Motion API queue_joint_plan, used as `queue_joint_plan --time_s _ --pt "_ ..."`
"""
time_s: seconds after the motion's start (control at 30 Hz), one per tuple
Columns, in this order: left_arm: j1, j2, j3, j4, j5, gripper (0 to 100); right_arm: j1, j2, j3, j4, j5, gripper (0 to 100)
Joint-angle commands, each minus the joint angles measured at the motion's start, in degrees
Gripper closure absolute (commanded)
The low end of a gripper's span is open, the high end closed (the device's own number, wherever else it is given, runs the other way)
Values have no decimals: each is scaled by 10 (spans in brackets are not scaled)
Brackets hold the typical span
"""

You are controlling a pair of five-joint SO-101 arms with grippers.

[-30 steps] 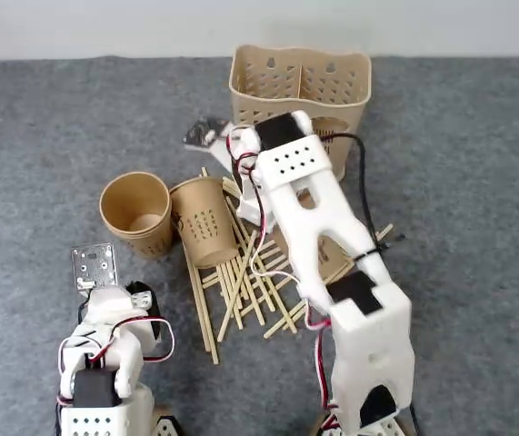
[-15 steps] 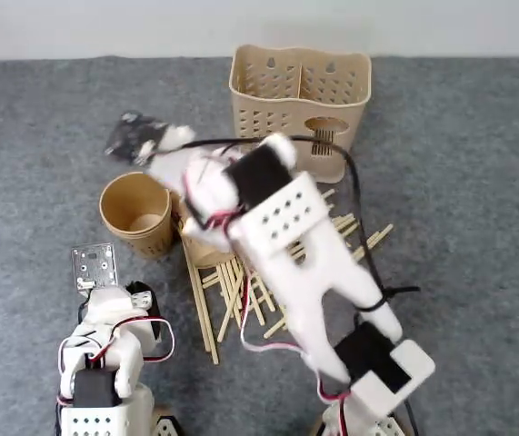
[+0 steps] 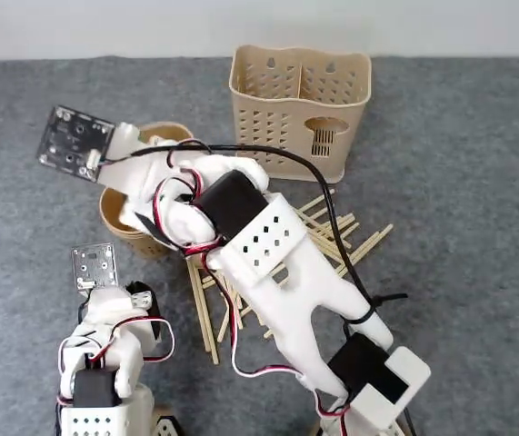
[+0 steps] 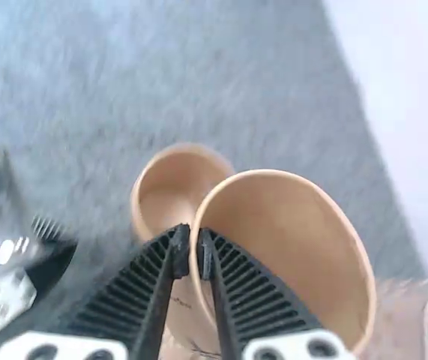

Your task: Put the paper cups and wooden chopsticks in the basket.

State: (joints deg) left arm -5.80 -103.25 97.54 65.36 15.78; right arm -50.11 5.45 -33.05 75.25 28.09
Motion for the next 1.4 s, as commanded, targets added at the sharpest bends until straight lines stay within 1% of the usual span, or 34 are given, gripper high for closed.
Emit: queue_joint_plan --time_s 0.0,0.13,0.3,0.4,0.83,0.9,1.0,1.07,1.17,1.23,1.37 --pt "-1 -8 -11 2 -2 986 -5 -16 -27 -66 -35 989" --pt "-1 -8 -11 2 -2 986 -5 15 -27 -98 -46 989" --pt "-1 -8 -11 2 -2 986 -14 61 -27 -102 -49 989" --pt "-1 -8 -11 2 -2 986 -22 78 -27 -103 -71 989" --pt "-1 -8 -11 2 -2 986 -37 141 -27 -191 -89 989" --pt "-1 -8 -11 2 -2 986 -41 151 -27 -193 -103 989" --pt "-1 -8 -11 2 -2 986 -48 158 -27 -186 -105 980" --pt "-1 -8 -11 2 -2 986 -51 155 -27 -167 -105 929" --pt "-1 -8 -11 2 -2 986 -51 140 -31 -133 -107 802" --pt "-1 -8 -11 2 -2 986 -51 121 -31 -111 -107 745" --pt "-1 -8 -11 2 -2 986 -46 77 -31 -83 -106 745"
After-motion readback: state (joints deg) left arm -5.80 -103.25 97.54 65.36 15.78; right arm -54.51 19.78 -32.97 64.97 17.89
